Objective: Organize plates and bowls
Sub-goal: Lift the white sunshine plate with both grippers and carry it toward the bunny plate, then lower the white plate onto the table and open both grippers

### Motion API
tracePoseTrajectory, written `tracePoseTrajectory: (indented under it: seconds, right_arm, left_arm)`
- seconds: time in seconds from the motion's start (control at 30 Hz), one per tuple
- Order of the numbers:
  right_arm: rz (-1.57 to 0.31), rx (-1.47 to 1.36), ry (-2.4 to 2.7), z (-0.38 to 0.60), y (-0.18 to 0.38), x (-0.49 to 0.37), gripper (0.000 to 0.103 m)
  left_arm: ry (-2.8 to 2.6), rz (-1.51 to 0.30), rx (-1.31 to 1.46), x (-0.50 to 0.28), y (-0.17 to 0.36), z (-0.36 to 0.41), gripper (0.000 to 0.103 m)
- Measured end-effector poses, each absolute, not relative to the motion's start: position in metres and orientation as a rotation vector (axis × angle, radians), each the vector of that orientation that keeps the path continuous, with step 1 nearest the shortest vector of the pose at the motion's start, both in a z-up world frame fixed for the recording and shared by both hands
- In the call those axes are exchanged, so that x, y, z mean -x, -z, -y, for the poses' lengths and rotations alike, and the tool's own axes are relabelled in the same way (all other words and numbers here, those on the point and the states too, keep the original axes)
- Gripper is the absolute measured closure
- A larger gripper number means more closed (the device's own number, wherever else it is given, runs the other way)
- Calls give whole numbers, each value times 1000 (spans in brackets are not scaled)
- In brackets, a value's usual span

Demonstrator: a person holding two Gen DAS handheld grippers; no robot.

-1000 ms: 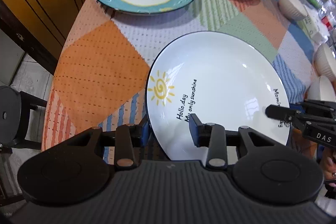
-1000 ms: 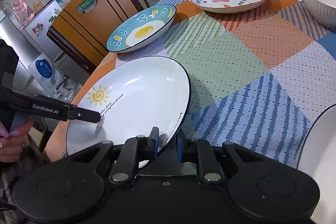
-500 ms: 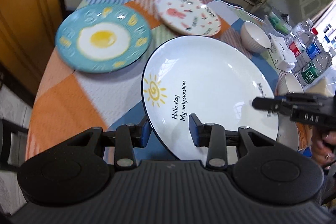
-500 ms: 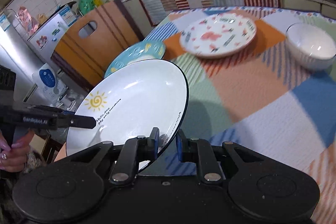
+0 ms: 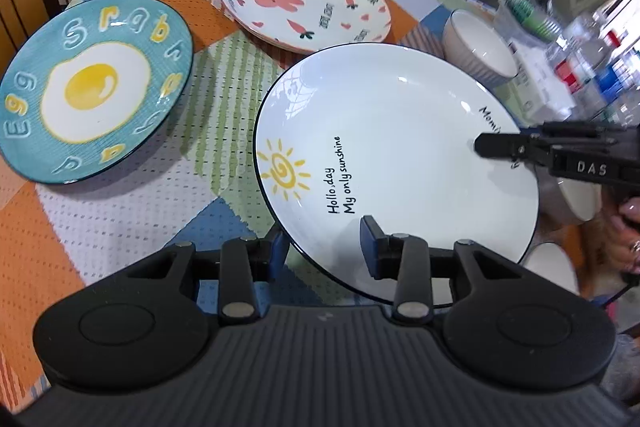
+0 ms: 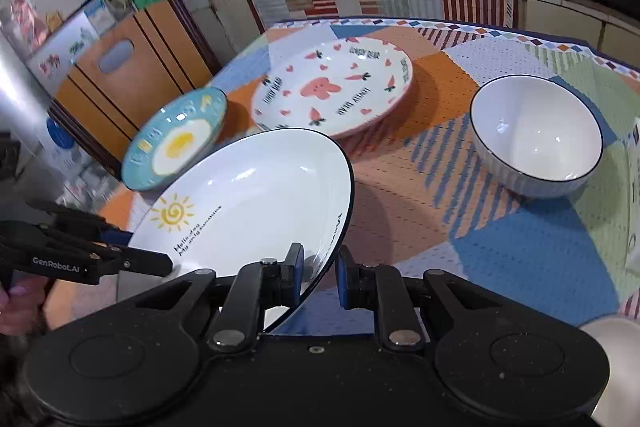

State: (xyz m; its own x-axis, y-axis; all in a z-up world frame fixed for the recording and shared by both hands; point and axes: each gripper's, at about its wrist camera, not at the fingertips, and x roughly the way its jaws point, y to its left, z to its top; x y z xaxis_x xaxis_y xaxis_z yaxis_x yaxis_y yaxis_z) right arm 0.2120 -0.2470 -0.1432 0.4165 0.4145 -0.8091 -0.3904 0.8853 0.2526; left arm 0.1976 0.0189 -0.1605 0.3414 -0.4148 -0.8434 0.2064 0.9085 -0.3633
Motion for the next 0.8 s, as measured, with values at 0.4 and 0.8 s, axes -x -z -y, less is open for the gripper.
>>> tracePoseTrajectory:
  seconds: [0.4,0.8]
  right_arm:
    - [-1043,-6,-498,256,181,-225,79]
    - [-1116,93,-392,241,184,-225,71]
  left_arm:
    - [337,-1149,93,-209,180,8,67]
    - [299,-1189,44,-204,173,15,69]
